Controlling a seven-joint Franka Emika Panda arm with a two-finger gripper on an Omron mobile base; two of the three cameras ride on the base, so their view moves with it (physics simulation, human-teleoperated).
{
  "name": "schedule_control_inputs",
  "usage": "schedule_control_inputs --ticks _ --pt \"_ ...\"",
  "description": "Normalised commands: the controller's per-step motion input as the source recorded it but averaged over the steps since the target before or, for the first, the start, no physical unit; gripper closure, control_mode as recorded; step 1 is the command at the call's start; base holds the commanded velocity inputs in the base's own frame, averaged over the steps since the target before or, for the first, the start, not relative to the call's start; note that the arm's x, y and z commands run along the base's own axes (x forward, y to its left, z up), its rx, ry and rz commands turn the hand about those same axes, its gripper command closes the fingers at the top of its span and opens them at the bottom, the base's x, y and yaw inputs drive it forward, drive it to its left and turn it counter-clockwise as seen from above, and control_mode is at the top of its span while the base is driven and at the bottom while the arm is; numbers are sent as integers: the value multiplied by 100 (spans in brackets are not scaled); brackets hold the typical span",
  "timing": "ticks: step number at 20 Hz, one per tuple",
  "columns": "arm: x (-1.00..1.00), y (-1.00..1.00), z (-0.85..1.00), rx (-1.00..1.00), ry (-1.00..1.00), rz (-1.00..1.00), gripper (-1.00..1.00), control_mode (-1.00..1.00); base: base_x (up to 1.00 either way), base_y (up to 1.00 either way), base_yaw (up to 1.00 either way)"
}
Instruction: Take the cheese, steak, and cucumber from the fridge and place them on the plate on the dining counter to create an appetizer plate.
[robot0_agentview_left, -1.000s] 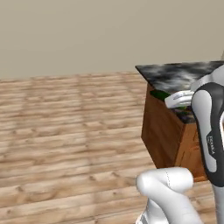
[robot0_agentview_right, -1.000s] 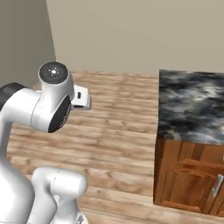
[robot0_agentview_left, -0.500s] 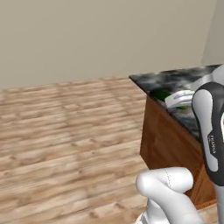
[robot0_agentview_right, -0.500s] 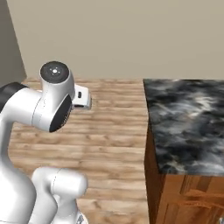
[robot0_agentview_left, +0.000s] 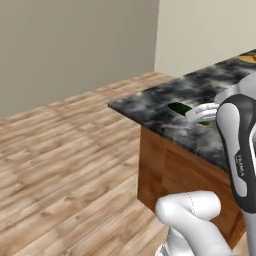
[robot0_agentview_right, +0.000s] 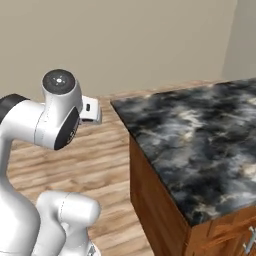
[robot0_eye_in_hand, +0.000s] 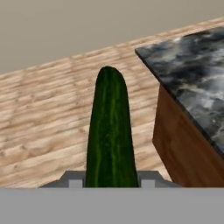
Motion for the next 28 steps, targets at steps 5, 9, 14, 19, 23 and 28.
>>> schedule_control_inputs --ticks 5,9,14,19,23,28 --pt "0 0 0 0 0 0 100 100 100 73 -69" --pt "0 0 0 0 0 0 100 100 94 99 -53" --pt "0 0 0 0 0 0 100 100 38 100 -38" --pt "0 0 0 0 0 0 100 100 9 100 -33" --pt "0 0 0 0 0 0 100 100 9 100 -37" --pt "0 0 0 0 0 0 100 100 21 71 -47"
